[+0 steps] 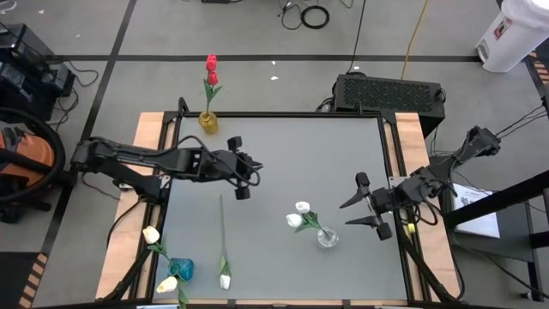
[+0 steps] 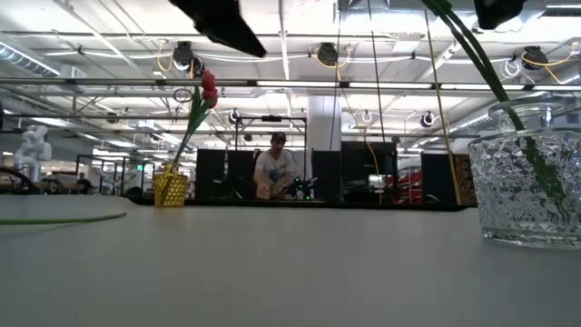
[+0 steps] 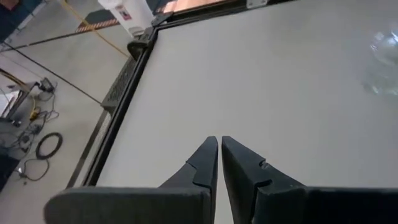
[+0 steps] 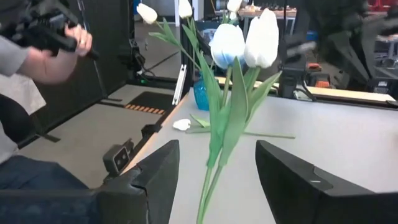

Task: Sort flowers into vase by color
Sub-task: Put the white tulip into the transparent vase

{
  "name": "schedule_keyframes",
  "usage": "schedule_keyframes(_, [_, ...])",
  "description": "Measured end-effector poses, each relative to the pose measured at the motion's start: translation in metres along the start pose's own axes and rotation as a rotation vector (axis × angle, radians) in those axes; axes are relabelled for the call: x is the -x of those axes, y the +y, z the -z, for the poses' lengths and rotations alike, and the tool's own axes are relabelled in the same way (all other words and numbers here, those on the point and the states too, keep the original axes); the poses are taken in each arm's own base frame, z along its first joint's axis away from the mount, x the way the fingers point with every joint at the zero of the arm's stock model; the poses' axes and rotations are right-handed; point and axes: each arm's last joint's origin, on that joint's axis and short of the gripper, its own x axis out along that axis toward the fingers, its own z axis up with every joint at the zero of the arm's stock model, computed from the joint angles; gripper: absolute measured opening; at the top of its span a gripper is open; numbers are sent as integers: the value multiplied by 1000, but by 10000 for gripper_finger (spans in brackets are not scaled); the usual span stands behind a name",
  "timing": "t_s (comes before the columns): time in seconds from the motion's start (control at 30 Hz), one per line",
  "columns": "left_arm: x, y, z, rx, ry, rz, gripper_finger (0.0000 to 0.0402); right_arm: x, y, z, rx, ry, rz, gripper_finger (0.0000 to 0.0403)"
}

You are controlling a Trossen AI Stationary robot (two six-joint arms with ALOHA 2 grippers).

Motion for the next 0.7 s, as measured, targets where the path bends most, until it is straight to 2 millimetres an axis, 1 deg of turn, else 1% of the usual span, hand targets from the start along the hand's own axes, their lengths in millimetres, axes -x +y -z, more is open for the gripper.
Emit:
schedule_keyframes(0.1, [17, 2, 3, -2, 24, 31, 40, 0, 0, 1, 4, 15, 1, 203])
schedule_keyframes(0.17, [25, 4, 5, 22, 41, 62, 59, 0, 0, 3, 7, 28, 3, 203])
schedule_keyframes(0.3, [31, 5, 18, 26, 158, 100, 121, 0, 0, 3, 9, 34, 3, 203])
schedule_keyframes(0.4, [34, 4, 28, -5, 257, 110, 167, 0, 0, 3, 14, 35, 3, 203])
schedule_keyframes(0.47, [36, 4, 34, -51, 320, 120, 189, 0, 0, 3, 23, 35, 3, 203])
schedule_keyframes(0.57, [38, 4, 39, -129, 373, 140, 204, 0, 0, 3, 46, 35, 3, 203])
schedule_keyframes(0.7, [39, 4, 41, -205, 391, 157, 207, 0, 0, 3, 60, 33, 2, 203])
